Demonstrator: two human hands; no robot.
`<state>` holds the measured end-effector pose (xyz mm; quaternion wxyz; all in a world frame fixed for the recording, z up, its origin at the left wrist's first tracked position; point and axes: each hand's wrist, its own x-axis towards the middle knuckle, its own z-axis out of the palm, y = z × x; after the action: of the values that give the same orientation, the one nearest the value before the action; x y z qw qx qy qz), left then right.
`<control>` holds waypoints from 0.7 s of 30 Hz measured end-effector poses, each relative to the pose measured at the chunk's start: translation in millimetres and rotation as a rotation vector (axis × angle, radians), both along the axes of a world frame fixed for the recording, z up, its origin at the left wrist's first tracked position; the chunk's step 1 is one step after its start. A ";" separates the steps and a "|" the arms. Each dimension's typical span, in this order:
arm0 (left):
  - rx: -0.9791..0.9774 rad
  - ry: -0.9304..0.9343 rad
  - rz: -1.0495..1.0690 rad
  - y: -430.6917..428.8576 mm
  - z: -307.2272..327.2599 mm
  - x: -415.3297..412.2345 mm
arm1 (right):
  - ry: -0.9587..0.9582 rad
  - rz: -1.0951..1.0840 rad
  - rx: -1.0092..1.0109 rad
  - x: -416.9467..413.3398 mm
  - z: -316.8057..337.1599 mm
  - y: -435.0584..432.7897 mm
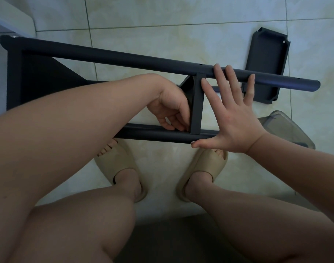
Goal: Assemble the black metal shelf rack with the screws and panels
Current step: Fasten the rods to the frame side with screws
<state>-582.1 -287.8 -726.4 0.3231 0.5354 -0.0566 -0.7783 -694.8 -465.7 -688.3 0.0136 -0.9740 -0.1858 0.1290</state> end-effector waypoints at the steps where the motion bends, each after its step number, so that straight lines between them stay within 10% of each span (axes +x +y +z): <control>1: 0.000 -0.005 0.003 -0.1 -0.3 -0.3 | 0.002 -0.001 -0.001 0.0 0.2 0.0; 21: 0.031 -0.056 -0.058 1.7 -3.7 -3.1 | 0.016 -0.008 -0.004 0.1 2.8 1.3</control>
<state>-585.2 -286.0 -730.1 0.2904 0.5600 -0.0691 -0.7729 -694.7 -464.5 -685.5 0.0136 -0.9737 -0.1815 0.1370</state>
